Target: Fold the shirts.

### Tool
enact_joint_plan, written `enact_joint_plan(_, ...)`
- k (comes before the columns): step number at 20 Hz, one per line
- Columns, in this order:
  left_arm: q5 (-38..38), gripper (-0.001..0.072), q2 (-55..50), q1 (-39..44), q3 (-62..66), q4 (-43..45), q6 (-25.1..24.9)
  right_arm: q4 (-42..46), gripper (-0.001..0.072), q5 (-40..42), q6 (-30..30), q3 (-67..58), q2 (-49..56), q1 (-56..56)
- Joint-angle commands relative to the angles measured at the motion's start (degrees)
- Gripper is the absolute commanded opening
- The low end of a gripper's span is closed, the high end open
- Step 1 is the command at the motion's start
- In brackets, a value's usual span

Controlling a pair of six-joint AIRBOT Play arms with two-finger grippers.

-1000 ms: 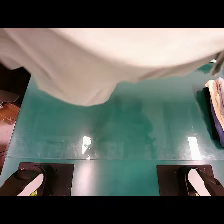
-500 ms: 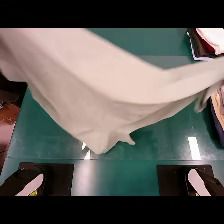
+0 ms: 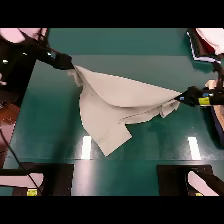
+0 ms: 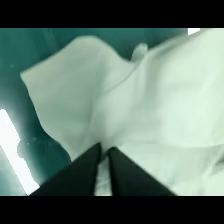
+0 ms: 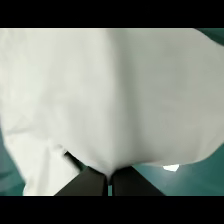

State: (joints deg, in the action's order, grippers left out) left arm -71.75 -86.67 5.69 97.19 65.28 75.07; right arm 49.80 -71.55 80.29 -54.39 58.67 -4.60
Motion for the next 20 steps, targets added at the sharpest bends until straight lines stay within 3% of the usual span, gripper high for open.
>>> enact_joint_plan(1, 5.8, 0.0632, -5.9, 0.0, -0.9, 0.2, 0.2, 2.3, 0.0281, 10.4, -0.9, -1.6, 7.9, -0.4)
enact_joint_plan(2, 6.2, 0.0605, -5.7, 0.0, -0.6, 1.0, 0.4, 2.3, 0.0551, 10.0, -0.9, -4.5, 10.1, -1.9)
enact_joint_plan(3, 5.2, 0.0606, -5.7, -0.1, 0.6, 2.7, 0.4, 2.3, 0.058, 8.6, -0.9, -7.9, 11.9, -3.7)
enact_joint_plan(7, -2.1, 0.0605, -2.9, -4.9, 4.0, 3.3, 2.8, 2.4, 0.0576, -0.2, -1.1, -17.4, 13.7, -10.5)
enact_joint_plan(10, -6.9, 0.0604, 1.2, -9.0, 0.0, 1.3, 3.1, 2.4, 0.0575, -2.3, -2.4, -18.2, 11.1, -13.2)
enact_joint_plan(14, -4.9, 0.0605, 11.1, -9.7, -22.7, -3.6, 4.4, 2.3, 0.0575, 1.5, -2.4, -13.4, 5.8, -12.8)
enact_joint_plan(20, 6.1, 0.0605, 25.0, -9.7, -54.7, -16.6, 2.1, 2.3, 0.0575, 7.1, -2.4, -4.9, 1.4, -9.5)
